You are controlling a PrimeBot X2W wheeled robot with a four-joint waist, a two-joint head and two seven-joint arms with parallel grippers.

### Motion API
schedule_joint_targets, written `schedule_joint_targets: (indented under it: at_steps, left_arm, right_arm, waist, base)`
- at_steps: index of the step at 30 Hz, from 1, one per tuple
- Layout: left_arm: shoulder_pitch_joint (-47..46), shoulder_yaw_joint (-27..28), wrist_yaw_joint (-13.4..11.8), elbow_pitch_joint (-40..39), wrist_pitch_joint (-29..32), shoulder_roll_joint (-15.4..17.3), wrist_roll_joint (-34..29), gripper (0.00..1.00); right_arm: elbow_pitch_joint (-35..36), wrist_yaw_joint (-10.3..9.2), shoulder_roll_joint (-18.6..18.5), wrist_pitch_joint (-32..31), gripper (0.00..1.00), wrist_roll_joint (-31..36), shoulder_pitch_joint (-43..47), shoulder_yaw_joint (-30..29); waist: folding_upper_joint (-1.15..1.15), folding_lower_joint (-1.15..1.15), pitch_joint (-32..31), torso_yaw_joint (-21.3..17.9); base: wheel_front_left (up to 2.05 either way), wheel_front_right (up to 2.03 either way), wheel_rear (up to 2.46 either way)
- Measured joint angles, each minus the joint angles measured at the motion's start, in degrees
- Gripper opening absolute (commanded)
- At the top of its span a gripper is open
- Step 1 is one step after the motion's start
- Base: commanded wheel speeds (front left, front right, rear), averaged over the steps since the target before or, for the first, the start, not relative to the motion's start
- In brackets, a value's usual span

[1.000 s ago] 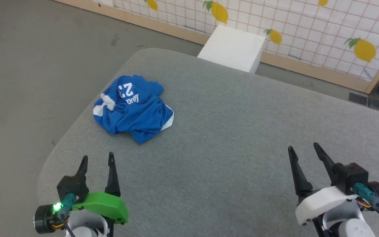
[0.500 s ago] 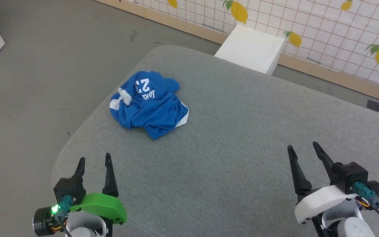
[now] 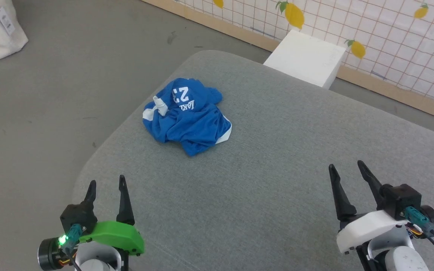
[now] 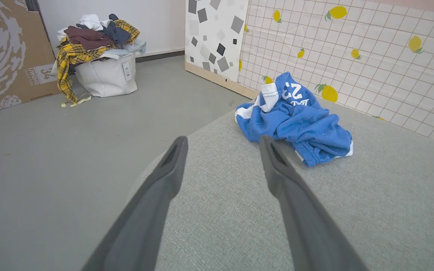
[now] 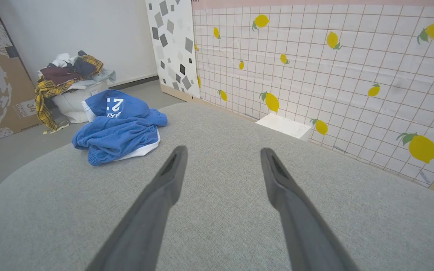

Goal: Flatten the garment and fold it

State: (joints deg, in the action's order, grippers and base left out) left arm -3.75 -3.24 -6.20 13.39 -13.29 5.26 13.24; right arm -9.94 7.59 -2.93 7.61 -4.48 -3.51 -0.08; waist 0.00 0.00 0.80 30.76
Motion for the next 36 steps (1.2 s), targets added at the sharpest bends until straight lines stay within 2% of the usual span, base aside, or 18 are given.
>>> schedule_joint_targets:
  at_steps: [10, 15, 21, 30, 36]
  left_arm:
    - [-0.3, -0.3, -0.5, 1.2, -1.2, 0.1, 0.9, 1.0]
    - [-1.6, -0.6, -0.3, 0.9, -1.3, 0.3, 2.1, 1.0]
    - [-7.4, 0.3, 2.6, 0.7, -0.9, 0.6, 5.0, 1.0]
    - [-24.4, 3.2, 6.1, 3.4, 9.1, 5.1, 11.2, 1.0]
    - [-32.9, 4.7, 8.3, 6.9, 19.9, 6.9, 17.8, 1.0]
  right_arm:
    - [-0.7, 0.0, 0.0, 0.5, 1.0, -0.2, 0.0, -0.1]
    - [-0.5, 0.0, 0.0, 0.5, 1.0, -0.2, -0.7, 0.4]
    - [2.4, 0.0, 0.1, -1.1, 1.0, 1.5, -4.0, 1.5]
    - [5.9, 0.0, 0.1, -2.9, 1.0, 5.1, -11.3, 3.7]
    - [5.9, 0.0, 0.1, -2.5, 1.0, 5.3, -14.6, 4.7]
  waist:
    - [0.0, 0.0, 0.0, 2.4]
    - [0.0, 0.0, 0.9, 2.3]
    - [0.0, 0.0, 4.3, 1.1]
    - [0.0, 0.01, 14.1, -2.7]
    - [0.0, 0.01, 22.2, -7.3]
  base:
    - [0.0, 0.0, 0.0]
    - [0.0, 0.0, 0.0]
    - [0.0, 0.0, 0.0]
    - [0.0, 0.0, 0.0]
    - [0.0, 0.0, 0.0]
